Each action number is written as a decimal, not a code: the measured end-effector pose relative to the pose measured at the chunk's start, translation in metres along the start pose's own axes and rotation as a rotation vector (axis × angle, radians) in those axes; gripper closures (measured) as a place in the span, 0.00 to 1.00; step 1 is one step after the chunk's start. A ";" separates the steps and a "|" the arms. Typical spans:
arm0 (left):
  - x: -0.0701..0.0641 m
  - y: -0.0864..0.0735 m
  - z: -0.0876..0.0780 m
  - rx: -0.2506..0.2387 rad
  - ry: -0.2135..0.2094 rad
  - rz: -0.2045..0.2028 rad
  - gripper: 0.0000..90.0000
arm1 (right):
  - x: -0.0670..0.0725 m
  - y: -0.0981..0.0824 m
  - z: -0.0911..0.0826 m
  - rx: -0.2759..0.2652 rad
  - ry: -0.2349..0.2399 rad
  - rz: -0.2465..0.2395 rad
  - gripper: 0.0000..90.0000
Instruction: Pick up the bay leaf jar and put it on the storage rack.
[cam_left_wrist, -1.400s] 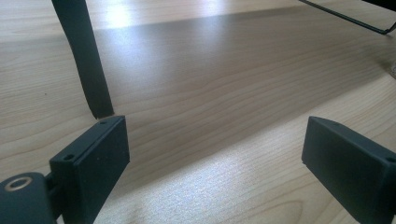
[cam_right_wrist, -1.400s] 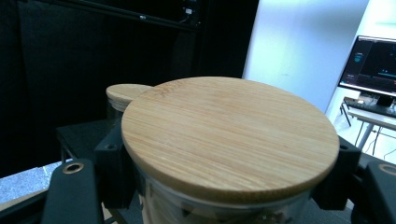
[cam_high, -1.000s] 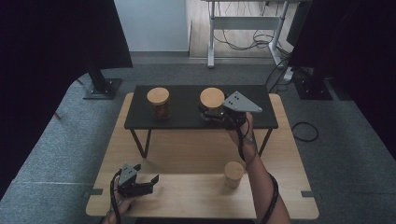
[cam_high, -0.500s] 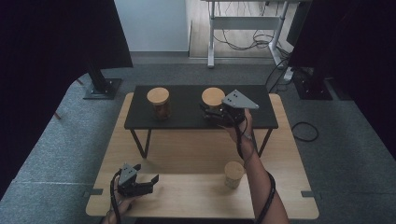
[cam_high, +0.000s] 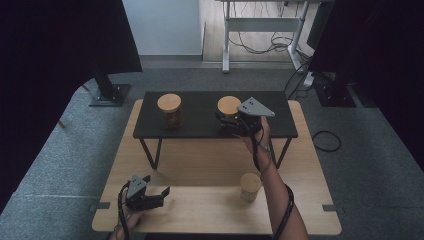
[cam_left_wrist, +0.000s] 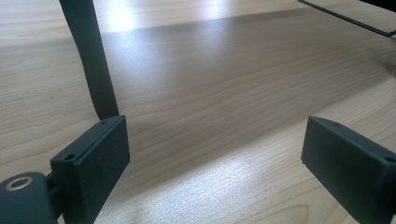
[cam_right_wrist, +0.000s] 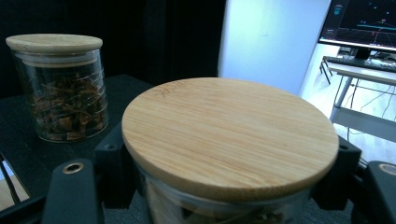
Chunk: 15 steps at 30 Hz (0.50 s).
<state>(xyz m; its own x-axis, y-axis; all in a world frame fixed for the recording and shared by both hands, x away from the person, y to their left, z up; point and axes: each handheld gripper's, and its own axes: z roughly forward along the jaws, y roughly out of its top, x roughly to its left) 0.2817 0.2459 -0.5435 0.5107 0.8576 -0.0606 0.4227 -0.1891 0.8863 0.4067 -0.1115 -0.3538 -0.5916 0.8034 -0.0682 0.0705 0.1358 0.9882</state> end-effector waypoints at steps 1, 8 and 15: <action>0.000 0.000 0.000 -0.001 0.000 -0.001 0.08 | 0.000 0.000 0.000 0.002 0.000 0.001 0.28; 0.000 0.000 0.000 -0.002 0.000 -0.001 0.08 | 0.001 0.002 0.001 0.037 -0.067 0.012 0.27; -0.002 0.001 0.001 -0.002 -0.004 0.006 0.08 | 0.001 0.002 0.001 0.046 -0.087 0.009 0.26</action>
<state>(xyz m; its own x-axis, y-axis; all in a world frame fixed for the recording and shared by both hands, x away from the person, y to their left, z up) 0.2818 0.2436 -0.5428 0.5164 0.8544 -0.0578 0.4185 -0.1930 0.8875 0.4072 -0.1098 -0.3515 -0.5191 0.8516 -0.0733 0.1131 0.1534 0.9817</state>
